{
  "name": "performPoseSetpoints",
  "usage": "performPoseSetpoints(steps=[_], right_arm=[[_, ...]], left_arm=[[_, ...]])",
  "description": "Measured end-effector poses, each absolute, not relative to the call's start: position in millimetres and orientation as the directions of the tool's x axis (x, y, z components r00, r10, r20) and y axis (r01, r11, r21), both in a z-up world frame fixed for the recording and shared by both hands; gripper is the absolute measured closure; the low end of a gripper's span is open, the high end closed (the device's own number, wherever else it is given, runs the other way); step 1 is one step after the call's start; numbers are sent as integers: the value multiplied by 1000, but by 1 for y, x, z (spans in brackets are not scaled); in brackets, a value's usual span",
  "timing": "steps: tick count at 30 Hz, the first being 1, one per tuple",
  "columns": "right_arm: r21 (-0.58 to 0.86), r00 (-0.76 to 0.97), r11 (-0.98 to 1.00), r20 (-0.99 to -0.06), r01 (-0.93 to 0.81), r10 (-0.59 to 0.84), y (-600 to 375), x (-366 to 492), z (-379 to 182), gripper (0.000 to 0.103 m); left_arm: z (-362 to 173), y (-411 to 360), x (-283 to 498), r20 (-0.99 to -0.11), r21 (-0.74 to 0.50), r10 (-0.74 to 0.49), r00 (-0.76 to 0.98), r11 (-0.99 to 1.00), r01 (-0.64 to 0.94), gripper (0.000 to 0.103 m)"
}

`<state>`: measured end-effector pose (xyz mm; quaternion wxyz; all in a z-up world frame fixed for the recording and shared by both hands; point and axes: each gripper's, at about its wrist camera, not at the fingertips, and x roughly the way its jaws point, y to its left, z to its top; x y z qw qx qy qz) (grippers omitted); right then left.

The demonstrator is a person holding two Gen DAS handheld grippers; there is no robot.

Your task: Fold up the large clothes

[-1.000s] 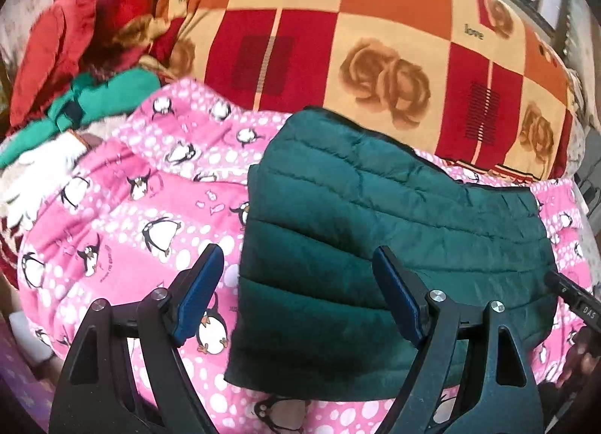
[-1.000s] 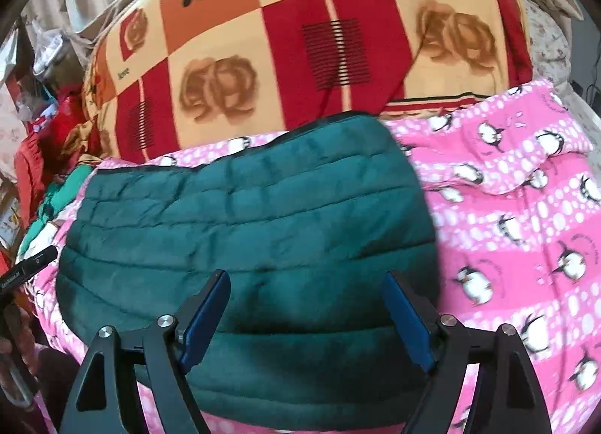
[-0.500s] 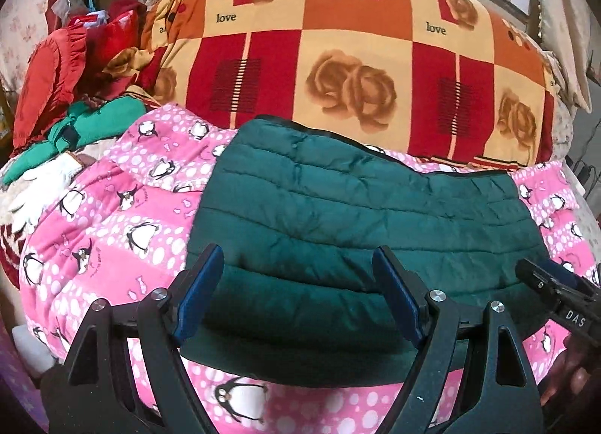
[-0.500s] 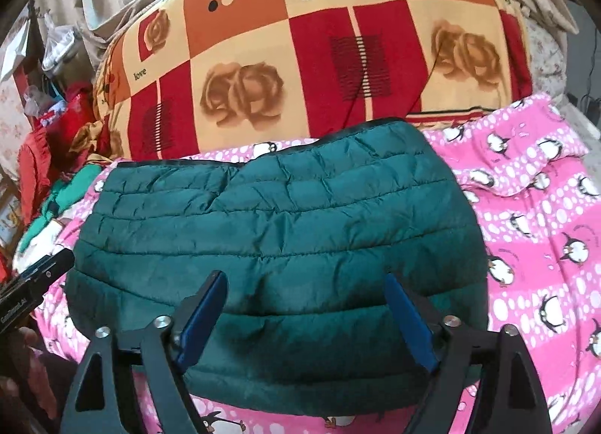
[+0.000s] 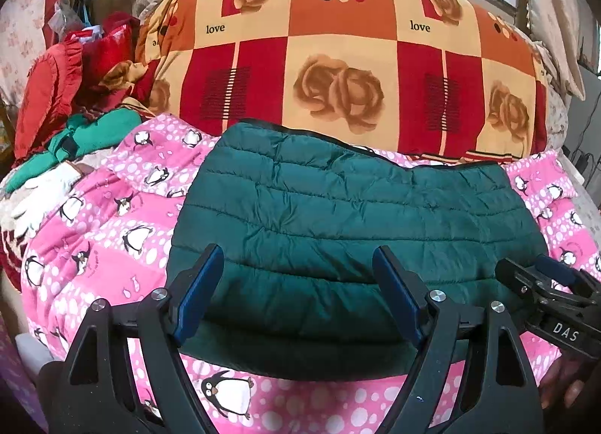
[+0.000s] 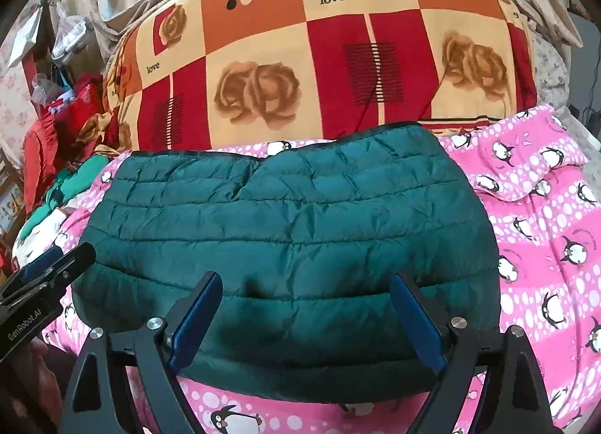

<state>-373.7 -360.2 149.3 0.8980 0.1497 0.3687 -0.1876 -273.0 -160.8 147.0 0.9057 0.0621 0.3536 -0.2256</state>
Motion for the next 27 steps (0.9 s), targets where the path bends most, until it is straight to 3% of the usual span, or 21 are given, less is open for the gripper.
performPoseSetpoints(steps=[27], right_arm=[[107, 658, 893, -715, 437, -236, -351, -373, 145, 14]], left_arm=[[145, -163, -284, -649, 14, -312, 694, 907, 422, 21]])
